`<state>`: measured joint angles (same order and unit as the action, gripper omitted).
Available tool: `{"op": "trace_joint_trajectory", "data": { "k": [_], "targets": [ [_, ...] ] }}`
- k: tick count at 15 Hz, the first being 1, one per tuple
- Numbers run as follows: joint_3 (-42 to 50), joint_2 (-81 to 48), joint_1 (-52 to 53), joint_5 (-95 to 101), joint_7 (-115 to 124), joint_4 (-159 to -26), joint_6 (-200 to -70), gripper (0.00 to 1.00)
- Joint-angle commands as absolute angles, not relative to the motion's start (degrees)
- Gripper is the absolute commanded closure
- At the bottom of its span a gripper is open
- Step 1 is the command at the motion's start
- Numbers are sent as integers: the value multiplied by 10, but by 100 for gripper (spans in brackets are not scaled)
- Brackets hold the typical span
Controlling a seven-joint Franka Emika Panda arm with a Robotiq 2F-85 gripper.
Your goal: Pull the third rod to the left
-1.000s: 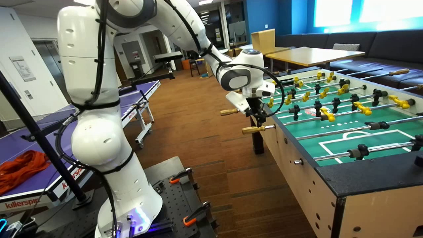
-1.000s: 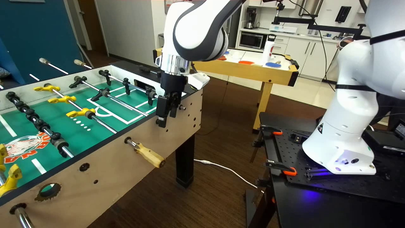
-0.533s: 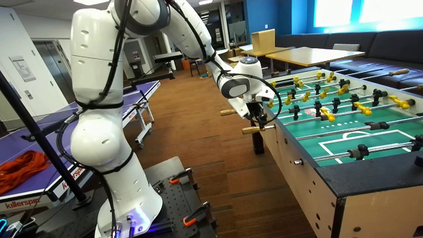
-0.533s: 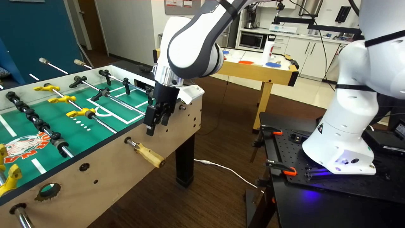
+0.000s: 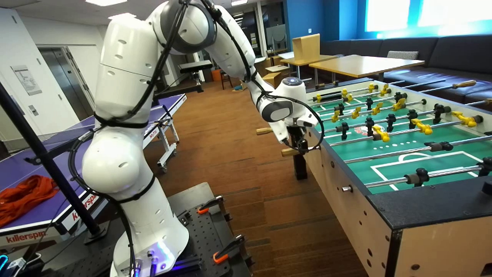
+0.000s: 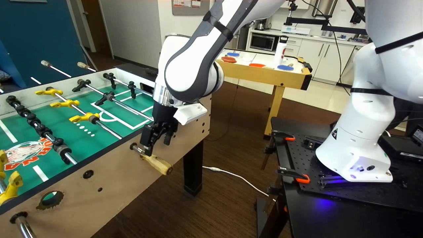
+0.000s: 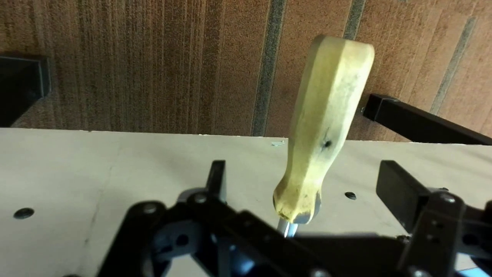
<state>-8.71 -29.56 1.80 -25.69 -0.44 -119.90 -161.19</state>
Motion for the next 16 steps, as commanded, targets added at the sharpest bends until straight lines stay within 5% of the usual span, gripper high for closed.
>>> {"op": "trace_joint_trajectory", "data": {
  "k": [1, 2, 3, 11, 16],
  "targets": [
    [-96, -328, 14, -245, 24, -1166, -1619, 0],
    [-96, -333, 15, -243, 28, -1161, -1619, 25],
    [-96, -338, 15, -241, 29, -1156, -1618, 26],
    [-95, -350, 27, -231, 40, -1144, -1620, 88],
    [-102, -353, 48, -224, 84, -1162, -1645, 91]
  ]
}}
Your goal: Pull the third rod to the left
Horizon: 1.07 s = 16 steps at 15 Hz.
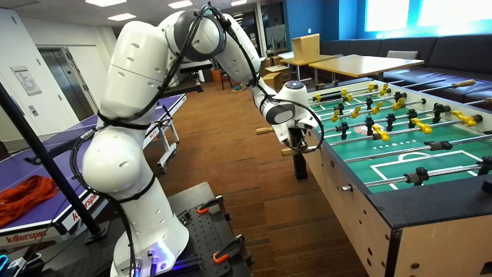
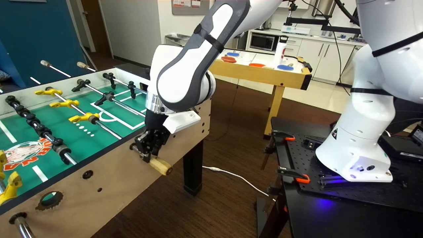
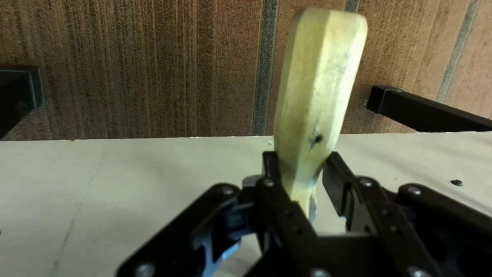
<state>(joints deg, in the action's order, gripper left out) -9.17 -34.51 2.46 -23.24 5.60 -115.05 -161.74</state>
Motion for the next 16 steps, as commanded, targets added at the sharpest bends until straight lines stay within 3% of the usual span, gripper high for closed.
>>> {"op": "trace_joint_trajectory", "data": {
  "k": [1, 10, 16],
  "targets": [
    [-104, -355, 53, -223, 90, -1166, -1653, 91],
    [-150, -354, 65, -232, 123, -1244, -1777, 91],
    [-202, -330, 38, -234, 132, -1294, -1793, 91]
  ]
}}
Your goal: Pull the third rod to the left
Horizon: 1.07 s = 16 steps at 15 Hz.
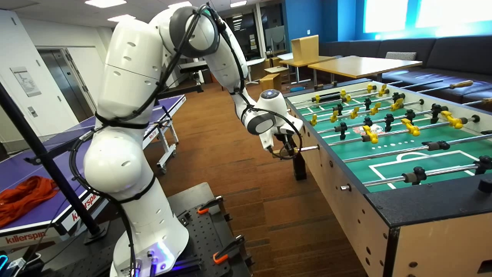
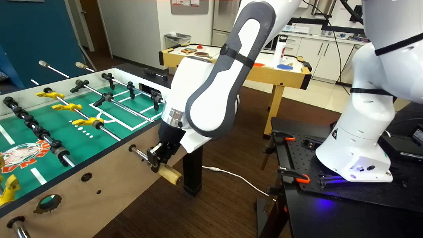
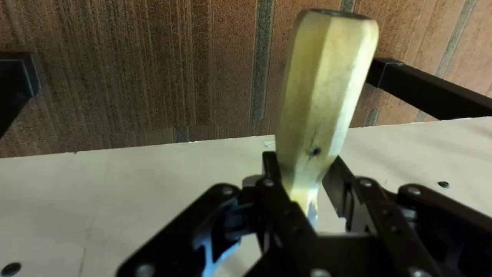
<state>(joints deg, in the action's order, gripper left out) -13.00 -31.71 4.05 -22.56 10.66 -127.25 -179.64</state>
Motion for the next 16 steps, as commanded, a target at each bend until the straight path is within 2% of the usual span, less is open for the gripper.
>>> {"op": "trace_joint_trajectory", "data": {
  "k": [1, 16],
  "targets": [
    [-212, -327, 32, -236, 131, -1300, -1792, 91],
    [-353, -320, -69, -241, 120, -1361, -1772, 91]
  ]
}}
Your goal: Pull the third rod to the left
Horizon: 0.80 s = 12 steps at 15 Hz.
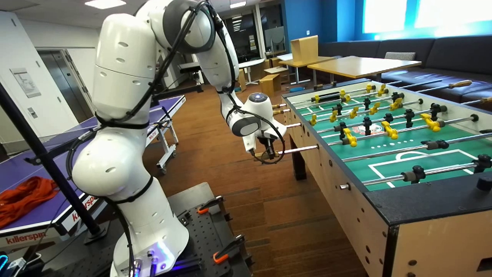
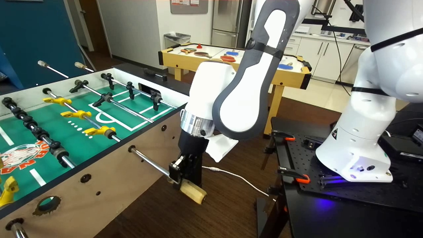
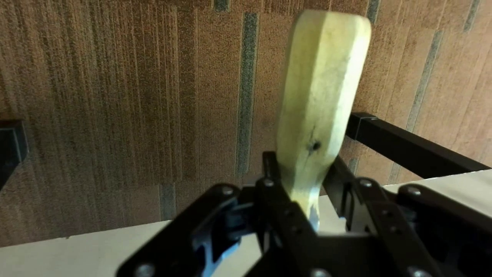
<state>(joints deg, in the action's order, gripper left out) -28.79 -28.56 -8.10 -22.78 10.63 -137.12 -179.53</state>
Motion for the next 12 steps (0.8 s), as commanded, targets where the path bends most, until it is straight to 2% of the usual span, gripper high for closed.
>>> {"op": "trace_joint_trajectory", "data": {
  "k": [1, 3, 4, 6, 10, 12],
  "targets": [
    [-358, -318, -72, -241, 121, -1365, -1769, 91],
    [-368, -313, -78, -243, 122, -1370, -1763, 91],
    [-375, -311, -82, -245, 123, -1373, -1761, 41],
    [-390, -300, -82, -254, 123, -1380, -1745, 34],
    [-441, -250, -127, -280, 110, -1413, -1686, 4],
    [-471, -201, -170, -304, 94, -1436, -1649, 0]
  ]
}}
